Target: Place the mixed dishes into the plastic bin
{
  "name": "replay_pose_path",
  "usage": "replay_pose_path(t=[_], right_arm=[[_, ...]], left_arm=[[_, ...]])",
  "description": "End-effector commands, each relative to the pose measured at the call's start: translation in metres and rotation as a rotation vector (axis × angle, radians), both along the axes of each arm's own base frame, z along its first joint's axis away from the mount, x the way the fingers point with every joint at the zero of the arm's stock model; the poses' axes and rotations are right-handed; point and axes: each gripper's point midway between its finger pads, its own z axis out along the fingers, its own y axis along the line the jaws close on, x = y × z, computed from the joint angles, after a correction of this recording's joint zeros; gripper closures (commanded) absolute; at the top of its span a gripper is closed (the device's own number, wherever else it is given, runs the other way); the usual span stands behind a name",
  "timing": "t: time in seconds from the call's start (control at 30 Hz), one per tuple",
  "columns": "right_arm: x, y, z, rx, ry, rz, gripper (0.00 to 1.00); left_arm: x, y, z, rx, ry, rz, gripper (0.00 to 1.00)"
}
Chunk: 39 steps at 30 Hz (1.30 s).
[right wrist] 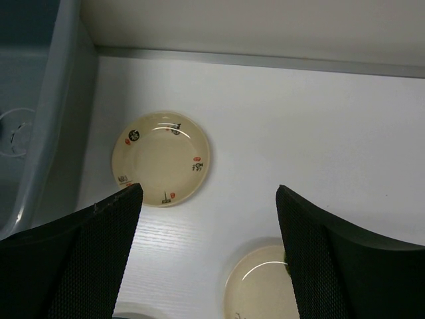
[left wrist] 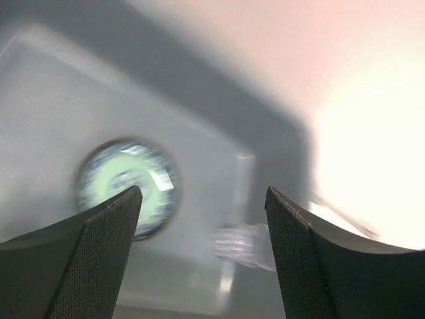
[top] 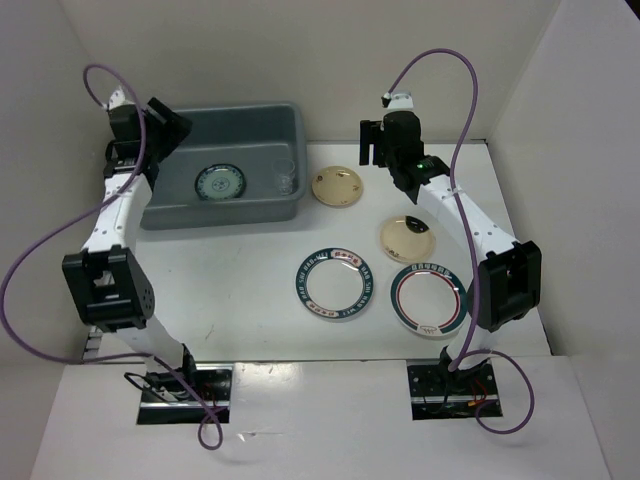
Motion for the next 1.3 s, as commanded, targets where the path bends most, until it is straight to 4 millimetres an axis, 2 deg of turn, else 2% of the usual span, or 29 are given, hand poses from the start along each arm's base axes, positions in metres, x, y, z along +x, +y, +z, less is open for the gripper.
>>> replay_pose_path(t=[0.0, 0.03, 0.07, 0.13, 0.17, 0.2, 0.27, 0.3, 0.4, 0.43, 0.47, 0.6, 0.63, 0.67, 0.77, 0.83, 0.87, 0.97, 1.0, 1.03, 1.07, 1.13, 1.27], right_arm=[[0.002, -0.001, 0.028, 0.026, -0.087, -0.002, 0.14], [0.002, -0.001, 0.028, 0.026, -0.087, -0.002, 0.14], [0.002, -0.001, 0.030, 0.026, -0.087, -0.002, 0.14], [0.002, -0.001, 0.030, 0.026, -0.087, -0.002, 0.14], [0.003, -0.001, 0.035, 0.029, -0.095, -0.002, 0.14], [0.003, -0.001, 0.035, 0.029, -0.096, -0.002, 0.14], [0.003, -0.001, 0.035, 0.029, -0.096, -0.002, 0.14], [0.001, -0.004, 0.040, 0.030, -0.107, -0.012, 0.14], [-0.001, -0.005, 0.045, 0.033, -0.115, -0.012, 0.14], [-0.001, -0.005, 0.045, 0.033, -0.115, -0.012, 0.14], [-0.001, -0.005, 0.045, 0.033, -0.115, -0.012, 0.14], [0.000, -0.004, 0.038, 0.035, -0.098, -0.015, 0.14], [0.000, -0.004, 0.038, 0.035, -0.098, -0.015, 0.14], [0.000, -0.004, 0.038, 0.035, -0.098, -0.015, 0.14], [0.002, -0.003, 0.034, 0.032, -0.089, -0.015, 0.14], [0.002, -0.003, 0.034, 0.032, -0.089, -0.015, 0.14], [0.001, -0.003, 0.029, 0.028, -0.081, -0.015, 0.14], [0.001, -0.005, 0.025, 0.022, -0.073, -0.024, 0.14], [-0.001, -0.006, 0.030, 0.026, -0.083, -0.024, 0.14], [-0.001, -0.006, 0.030, 0.026, -0.083, -0.024, 0.14], [-0.003, -0.007, 0.030, 0.017, -0.084, -0.021, 0.14], [-0.004, -0.009, 0.038, 0.022, -0.103, -0.029, 0.14], [-0.005, -0.010, 0.033, 0.018, -0.095, -0.029, 0.14]], left_arm=[[-0.025, -0.058, 0.067, 0.039, -0.147, -0.281, 0.17], [-0.032, -0.074, 0.051, 0.029, -0.112, -0.329, 0.16], [-0.042, -0.104, 0.041, 0.014, -0.085, -0.398, 0.16], [-0.065, -0.137, 0.024, -0.029, -0.040, -0.461, 0.15], [-0.079, -0.153, -0.008, -0.068, 0.027, -0.483, 0.13], [-0.096, -0.180, -0.009, -0.068, 0.032, -0.546, 0.13], [-0.121, -0.204, -0.019, -0.089, 0.062, -0.589, 0.13], [-0.143, -0.226, -0.041, -0.090, 0.125, -0.642, 0.13], [-0.176, -0.246, -0.072, -0.108, 0.226, -0.658, 0.13], [-0.193, -0.261, -0.082, -0.102, 0.261, -0.705, 0.13], [-0.205, -0.263, -0.105, -0.095, 0.314, -0.711, 0.13], [-0.239, -0.282, -0.158, -0.097, 0.463, -0.781, 0.12], [-0.242, -0.285, -0.164, -0.093, 0.484, -0.790, 0.12], [-0.250, -0.293, -0.180, -0.092, 0.530, -0.818, 0.12], [-0.256, -0.299, -0.199, -0.077, 0.578, -0.846, 0.12], [-0.251, -0.298, -0.203, -0.054, 0.580, -0.837, 0.16], [-0.249, -0.298, -0.208, -0.045, 0.583, -0.843, 0.24], [-0.245, -0.301, -0.213, -0.052, 0.580, -0.838, 0.37], [-0.245, -0.301, -0.218, -0.059, 0.585, -0.832, 0.43], [-0.245, -0.304, -0.215, -0.069, 0.576, -0.846, 0.46], [-0.246, -0.306, -0.221, -0.084, 0.595, -0.844, 0.49], [-0.249, -0.310, -0.226, -0.090, 0.606, -0.864, 0.49], [-0.249, -0.317, -0.232, -0.093, 0.621, -0.883, 0.49]])
